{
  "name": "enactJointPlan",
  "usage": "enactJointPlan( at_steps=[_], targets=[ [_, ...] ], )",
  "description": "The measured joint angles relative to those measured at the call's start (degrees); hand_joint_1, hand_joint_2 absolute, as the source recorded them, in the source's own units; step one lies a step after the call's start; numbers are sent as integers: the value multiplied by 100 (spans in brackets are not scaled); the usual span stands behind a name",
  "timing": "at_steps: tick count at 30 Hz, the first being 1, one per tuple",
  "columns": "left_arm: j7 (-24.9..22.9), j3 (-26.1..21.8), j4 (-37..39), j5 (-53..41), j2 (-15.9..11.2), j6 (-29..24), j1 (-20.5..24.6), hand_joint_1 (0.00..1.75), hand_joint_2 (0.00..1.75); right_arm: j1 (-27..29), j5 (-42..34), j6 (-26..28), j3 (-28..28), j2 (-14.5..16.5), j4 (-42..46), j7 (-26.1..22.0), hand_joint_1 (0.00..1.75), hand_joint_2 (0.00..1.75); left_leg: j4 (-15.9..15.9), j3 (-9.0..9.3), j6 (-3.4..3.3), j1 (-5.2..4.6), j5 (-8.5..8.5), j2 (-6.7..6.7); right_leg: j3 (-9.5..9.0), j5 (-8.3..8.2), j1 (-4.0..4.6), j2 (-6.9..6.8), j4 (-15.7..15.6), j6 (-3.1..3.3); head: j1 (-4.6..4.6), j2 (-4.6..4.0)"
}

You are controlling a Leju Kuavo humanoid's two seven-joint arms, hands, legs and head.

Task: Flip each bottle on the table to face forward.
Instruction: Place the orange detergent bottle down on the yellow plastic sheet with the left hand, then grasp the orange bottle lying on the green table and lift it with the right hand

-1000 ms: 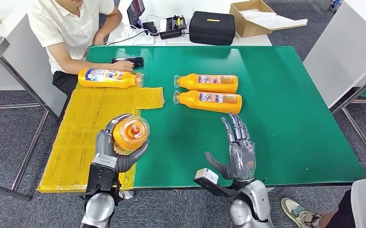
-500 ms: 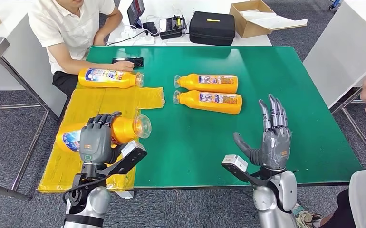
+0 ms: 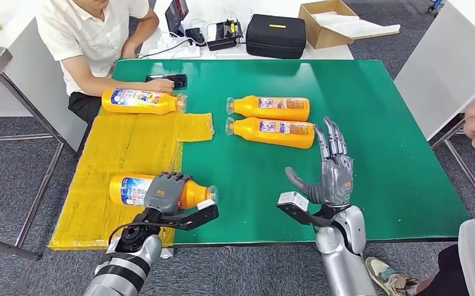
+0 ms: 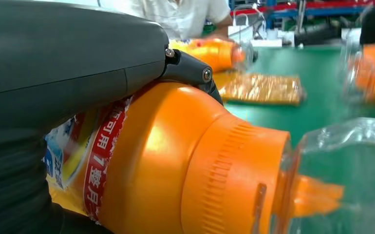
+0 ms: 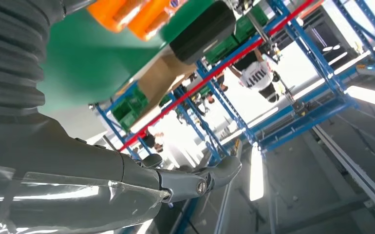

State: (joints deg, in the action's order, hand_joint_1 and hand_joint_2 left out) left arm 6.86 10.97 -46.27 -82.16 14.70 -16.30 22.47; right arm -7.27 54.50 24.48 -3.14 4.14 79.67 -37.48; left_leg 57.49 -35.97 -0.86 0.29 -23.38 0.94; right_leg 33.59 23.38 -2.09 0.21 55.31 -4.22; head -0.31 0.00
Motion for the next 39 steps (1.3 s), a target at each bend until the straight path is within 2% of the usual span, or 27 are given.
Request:
enactJointPlan(
  at_steps=[6,15,16,17,19,20,21,28,32,39],
  targets=[
    [-29,50,554,-17,-73,-47,291,175,175,-52,-42,3,-21,1,-198,-18,0,175,-1,1,0,0,-1,7,-4,3,0,-2,0,-2,0,0],
    [-473,58,785,-332,-85,68,468,175,175,-39,-213,-63,-15,11,-269,-98,0,175,-1,22,0,0,0,8,-26,2,0,-2,-1,-2,0,0],
    [-519,57,813,-346,-85,97,496,166,175,-39,-225,-80,-14,14,-279,-108,0,175,-1,25,0,0,0,8,-30,2,0,-2,-1,-2,0,0],
    [-558,56,839,-357,-85,123,522,134,175,-39,-231,-92,-13,19,-288,-115,0,175,-2,29,0,0,0,8,-33,2,0,-2,-1,-2,0,0],
    [-629,52,891,-364,-83,184,570,47,175,-39,-237,-100,-11,31,-304,-121,0,175,-2,33,0,0,0,8,-38,2,0,-2,-1,-2,0,0],
    [-668,47,924,-365,-82,232,600,12,175,-39,-238,-102,-10,37,-313,-123,0,175,-2,36,0,0,0,9,-41,2,0,-2,-1,-2,0,0],
    [-701,39,966,-361,-80,299,636,0,175,-41,-240,-106,-9,43,-323,-126,0,175,-3,38,0,0,0,10,-44,2,0,-2,-1,-2,0,0],
    [-712,-195,1489,-110,-53,1185,1078,0,175,-196,-374,-156,1,97,-541,-216,0,175,-6,65,1,0,1,20,-74,3,1,-2,-1,-1,1,0],
    [-542,-398,1875,92,-72,1673,1349,0,175,-373,-590,-125,-51,97,-785,-226,0,175,-5,76,2,0,3,21,-86,2,1,-2,-1,-1,0,0],
    [-357,-565,2175,182,-128,1775,1543,0,175,-535,-735,-92,-155,85,-1021,-232,0,175,-6,81,2,0,2,24,-92,4,1,-4,-1,-1,0,0]
  ],
)
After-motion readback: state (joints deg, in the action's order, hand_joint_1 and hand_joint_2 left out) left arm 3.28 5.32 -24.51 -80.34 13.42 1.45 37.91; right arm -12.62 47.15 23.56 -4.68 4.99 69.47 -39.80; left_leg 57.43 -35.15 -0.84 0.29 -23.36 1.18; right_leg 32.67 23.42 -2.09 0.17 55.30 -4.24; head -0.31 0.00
